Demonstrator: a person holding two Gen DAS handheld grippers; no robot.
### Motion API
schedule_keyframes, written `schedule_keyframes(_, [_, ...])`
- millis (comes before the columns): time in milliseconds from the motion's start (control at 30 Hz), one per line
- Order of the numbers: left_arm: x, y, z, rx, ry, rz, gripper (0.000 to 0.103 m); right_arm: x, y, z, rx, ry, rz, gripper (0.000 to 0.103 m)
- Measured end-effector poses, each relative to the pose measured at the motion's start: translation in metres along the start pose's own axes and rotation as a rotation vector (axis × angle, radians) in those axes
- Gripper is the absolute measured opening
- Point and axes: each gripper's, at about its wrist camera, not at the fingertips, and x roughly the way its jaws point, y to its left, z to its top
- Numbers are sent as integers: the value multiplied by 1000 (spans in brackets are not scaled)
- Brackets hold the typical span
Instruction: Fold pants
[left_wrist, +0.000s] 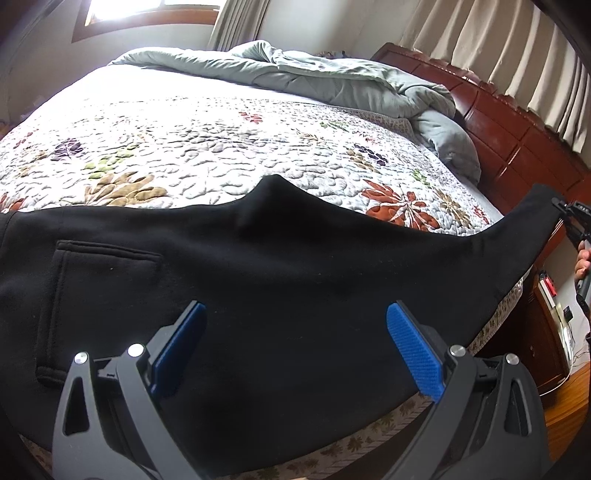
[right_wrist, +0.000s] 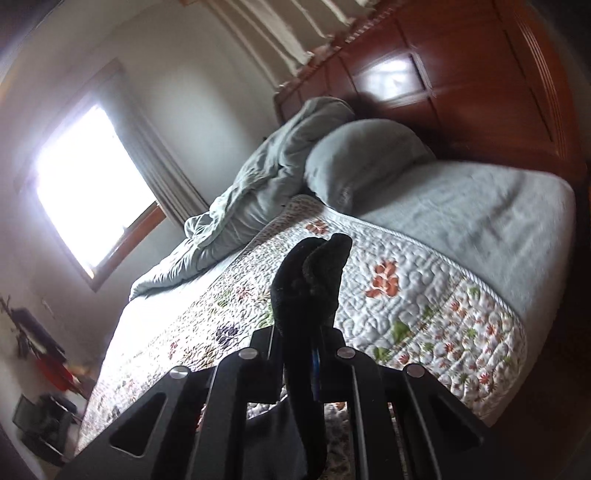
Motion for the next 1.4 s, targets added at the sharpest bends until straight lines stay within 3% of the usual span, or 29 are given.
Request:
schedule_keyframes(767, [-27,27,-2,-67,-57,-40,98,-26,170,-53,-473,-51,-50,11])
schedule_keyframes(1400, [-46,54,-1,-138,-100,-55,98,-6,261,-118,-686,-15,-22,11])
